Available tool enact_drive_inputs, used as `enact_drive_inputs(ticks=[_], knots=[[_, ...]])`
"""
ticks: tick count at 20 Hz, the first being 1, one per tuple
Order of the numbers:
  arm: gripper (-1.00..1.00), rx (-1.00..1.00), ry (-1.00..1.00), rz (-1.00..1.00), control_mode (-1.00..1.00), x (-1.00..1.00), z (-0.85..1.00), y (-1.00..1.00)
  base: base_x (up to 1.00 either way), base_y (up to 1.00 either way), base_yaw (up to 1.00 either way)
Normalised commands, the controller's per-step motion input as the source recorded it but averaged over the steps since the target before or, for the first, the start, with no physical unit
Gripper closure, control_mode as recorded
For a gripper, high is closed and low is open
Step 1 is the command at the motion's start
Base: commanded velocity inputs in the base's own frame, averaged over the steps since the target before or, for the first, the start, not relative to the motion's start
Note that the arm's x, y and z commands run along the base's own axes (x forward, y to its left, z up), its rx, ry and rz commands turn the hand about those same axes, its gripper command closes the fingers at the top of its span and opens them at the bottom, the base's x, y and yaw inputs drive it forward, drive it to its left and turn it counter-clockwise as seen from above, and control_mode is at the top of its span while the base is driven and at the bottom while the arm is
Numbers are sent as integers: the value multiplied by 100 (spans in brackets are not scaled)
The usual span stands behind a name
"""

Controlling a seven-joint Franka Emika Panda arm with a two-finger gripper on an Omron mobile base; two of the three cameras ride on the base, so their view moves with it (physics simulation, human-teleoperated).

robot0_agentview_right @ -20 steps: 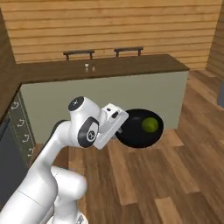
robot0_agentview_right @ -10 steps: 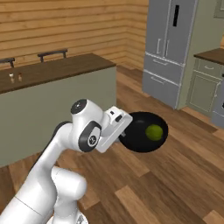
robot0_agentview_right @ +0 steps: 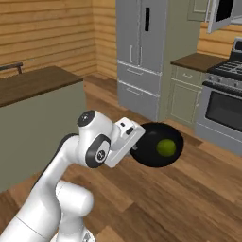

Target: Pick the lime from the sink and place it in the bowl. Then pick the bowl and place it in the microwave. Then close the microwave door and press the start button.

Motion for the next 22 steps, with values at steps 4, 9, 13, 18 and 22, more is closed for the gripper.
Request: enact_drive_inputs(ticks=[4, 9, 13, 18, 22], knots=[[100, 0, 0, 0, 100, 0, 0, 0, 100, -11, -34], [100, 0, 0, 0, 100, 0, 0, 0, 100, -11, -36], [100, 0, 0, 0, 100, 0, 0, 0, 100, -16, -34], [100, 0, 0, 0, 100, 0, 0, 0, 100, -6, -31], [100, 0, 0, 0, 100, 0, 0, 0, 100, 13, -17]])
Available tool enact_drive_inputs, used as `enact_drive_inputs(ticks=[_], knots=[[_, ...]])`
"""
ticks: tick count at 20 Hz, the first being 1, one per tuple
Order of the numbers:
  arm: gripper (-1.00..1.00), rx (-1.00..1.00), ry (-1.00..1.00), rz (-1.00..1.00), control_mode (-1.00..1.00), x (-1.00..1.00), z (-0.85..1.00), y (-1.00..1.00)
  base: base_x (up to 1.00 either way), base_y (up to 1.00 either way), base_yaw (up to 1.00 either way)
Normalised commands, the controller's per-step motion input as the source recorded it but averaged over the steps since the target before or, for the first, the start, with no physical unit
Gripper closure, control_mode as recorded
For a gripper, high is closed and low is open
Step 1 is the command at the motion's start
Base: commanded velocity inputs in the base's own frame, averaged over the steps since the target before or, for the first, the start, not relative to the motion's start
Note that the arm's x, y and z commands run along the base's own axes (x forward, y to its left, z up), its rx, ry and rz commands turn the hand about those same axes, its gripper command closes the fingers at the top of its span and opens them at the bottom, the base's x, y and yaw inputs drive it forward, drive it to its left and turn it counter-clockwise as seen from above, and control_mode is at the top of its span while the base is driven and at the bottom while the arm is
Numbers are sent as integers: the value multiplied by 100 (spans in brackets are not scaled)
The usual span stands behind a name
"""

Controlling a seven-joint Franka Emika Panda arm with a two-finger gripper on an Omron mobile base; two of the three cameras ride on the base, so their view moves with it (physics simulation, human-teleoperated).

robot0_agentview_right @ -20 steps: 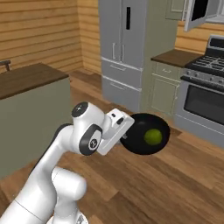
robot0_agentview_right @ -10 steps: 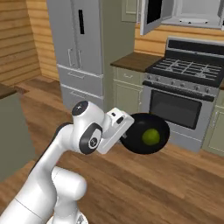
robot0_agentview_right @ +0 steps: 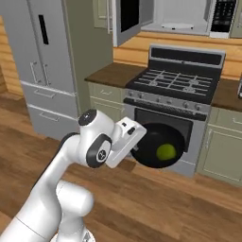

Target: Pick the lime from the sink and place it in the bowl. Then pick the bowl and place it in the microwave. Then close the microwave door and press the start button.

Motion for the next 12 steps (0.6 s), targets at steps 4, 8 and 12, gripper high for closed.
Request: enact_drive_inputs(ticks=[4, 8, 12], knots=[[100, 0, 0, 0, 100, 0, 0, 0, 100, 13, -3], [100, 0, 0, 0, 100, 0, 0, 0, 100, 12, 0], [100, 0, 0, 0, 100, 0, 0, 0, 100, 5, 1]])
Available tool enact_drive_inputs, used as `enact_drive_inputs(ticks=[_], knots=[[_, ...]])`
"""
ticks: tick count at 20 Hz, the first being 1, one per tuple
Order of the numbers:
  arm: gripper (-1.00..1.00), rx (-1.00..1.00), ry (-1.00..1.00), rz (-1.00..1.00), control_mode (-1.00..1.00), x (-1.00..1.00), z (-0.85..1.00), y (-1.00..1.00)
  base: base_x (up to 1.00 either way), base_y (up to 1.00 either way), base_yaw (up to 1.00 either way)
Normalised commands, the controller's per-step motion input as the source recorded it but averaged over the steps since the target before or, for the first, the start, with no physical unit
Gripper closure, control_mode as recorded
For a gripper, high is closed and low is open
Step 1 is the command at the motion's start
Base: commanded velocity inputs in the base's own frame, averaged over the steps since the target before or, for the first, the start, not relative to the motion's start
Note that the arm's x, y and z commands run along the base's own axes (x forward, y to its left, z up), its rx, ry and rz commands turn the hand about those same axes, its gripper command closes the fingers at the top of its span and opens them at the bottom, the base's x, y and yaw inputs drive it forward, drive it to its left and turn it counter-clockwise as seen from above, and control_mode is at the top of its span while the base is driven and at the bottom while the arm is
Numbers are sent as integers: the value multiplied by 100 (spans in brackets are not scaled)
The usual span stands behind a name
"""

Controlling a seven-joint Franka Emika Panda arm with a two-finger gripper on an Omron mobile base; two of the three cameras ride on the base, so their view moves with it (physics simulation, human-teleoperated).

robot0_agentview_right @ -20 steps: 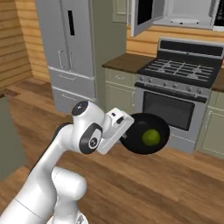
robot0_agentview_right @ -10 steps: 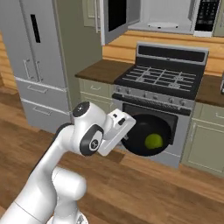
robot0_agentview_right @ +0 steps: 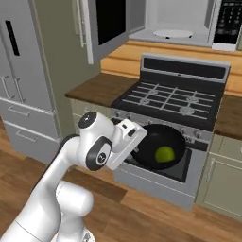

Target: Pick the lime from the sink and place it in the bowl. Then pick the bowl and place it in the microwave. Then close the microwave door and press the start button.

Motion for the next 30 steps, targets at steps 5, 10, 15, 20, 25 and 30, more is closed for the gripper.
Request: enact_drive_inputs(ticks=[5, 10, 15, 20, 25, 30], knots=[[100, 0, 0, 0, 100, 0, 0, 0, 100, 0, 0], [100, 0, 0, 0, 100, 0, 0, 0, 100, 0, 0], [100, 0, 0, 0, 100, 0, 0, 0, 92, 0, -3], [100, 0, 0, 0, 100, 0, 0, 0, 75, 3, -22], [100, 0, 0, 0, 100, 0, 0, 0, 60, 15, -33], [100, 0, 0, 0, 100, 0, 0, 0, 62, 19, -35]])
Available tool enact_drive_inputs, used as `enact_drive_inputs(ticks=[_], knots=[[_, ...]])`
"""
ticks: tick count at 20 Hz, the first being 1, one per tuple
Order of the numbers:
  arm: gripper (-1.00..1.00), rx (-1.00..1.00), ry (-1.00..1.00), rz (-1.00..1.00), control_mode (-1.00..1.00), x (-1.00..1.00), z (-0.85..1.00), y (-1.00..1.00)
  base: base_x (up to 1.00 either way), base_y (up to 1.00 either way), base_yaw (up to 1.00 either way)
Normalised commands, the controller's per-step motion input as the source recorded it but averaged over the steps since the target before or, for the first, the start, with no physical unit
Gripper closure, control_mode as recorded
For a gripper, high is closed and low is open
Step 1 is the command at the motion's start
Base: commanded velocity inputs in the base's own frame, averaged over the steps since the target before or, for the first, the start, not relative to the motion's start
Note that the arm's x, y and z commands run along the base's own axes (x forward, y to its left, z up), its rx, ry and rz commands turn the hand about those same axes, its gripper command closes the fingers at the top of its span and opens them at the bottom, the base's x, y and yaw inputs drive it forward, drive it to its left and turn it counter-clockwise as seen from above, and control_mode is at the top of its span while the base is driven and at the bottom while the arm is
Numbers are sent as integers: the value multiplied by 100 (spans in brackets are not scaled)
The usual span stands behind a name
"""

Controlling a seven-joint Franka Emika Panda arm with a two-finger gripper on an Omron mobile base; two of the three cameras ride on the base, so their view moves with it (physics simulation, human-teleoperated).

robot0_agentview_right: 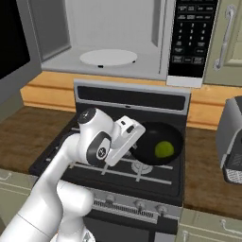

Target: Pick the lime from the sink and place it in the bowl. Then pick the bowl and place it in the microwave. Then close the microwave door and press the start button.

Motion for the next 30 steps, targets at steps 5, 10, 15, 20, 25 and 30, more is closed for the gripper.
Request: enact_drive_inputs(ticks=[5, 10, 15, 20, 25, 30], knots=[[100, 0, 0, 0, 100, 0, 0, 0, 59, 21, -28], [100, 0, 0, 0, 100, 0, 0, 0, 34, 4, -10], [100, 0, 0, 0, 100, 0, 0, 0, 16, -1, 0], [100, 0, 0, 1, -100, 0, -7, -1, 4, -5, 0], [100, 0, 0, 20, -100, -22, -4, -5, 0, 0, 0], [100, -5, 0, 35, -100, -34, 0, 7, 0, 0, 0]])
